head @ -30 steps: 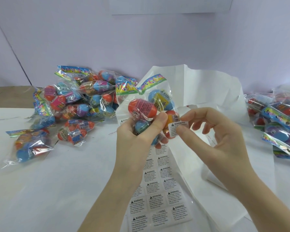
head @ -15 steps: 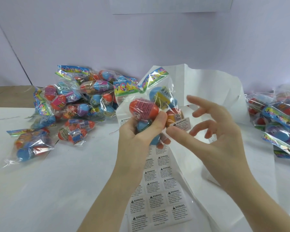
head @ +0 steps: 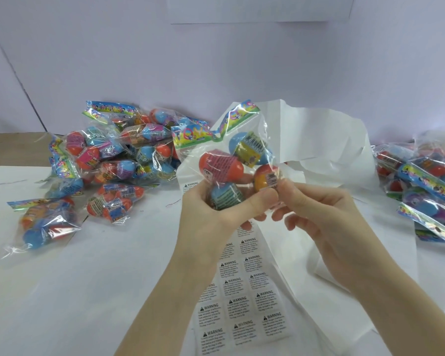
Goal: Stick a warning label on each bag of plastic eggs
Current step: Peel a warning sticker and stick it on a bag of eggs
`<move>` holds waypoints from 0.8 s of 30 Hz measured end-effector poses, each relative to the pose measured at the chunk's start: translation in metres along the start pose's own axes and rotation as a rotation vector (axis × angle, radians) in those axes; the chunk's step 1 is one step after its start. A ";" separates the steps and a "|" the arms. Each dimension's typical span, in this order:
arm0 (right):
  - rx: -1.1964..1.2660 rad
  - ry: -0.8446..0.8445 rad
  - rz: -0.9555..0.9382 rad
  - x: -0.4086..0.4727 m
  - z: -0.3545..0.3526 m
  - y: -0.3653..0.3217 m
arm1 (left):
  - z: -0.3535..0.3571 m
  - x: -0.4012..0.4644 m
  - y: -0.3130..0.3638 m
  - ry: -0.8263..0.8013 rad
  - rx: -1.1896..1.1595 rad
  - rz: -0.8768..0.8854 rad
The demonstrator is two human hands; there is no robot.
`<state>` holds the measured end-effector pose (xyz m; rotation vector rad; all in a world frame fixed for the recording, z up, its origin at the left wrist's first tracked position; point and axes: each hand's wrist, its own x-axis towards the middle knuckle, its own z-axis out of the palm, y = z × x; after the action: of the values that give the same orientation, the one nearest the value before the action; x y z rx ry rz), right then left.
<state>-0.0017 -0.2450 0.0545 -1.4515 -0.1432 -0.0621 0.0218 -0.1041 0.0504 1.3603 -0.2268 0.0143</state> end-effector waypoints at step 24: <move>0.008 0.106 0.000 0.002 0.002 0.002 | 0.002 -0.002 0.001 0.045 0.014 -0.033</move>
<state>0.0001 -0.2423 0.0527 -1.4369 -0.0572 -0.1379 0.0197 -0.1060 0.0518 1.3757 -0.1663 0.0191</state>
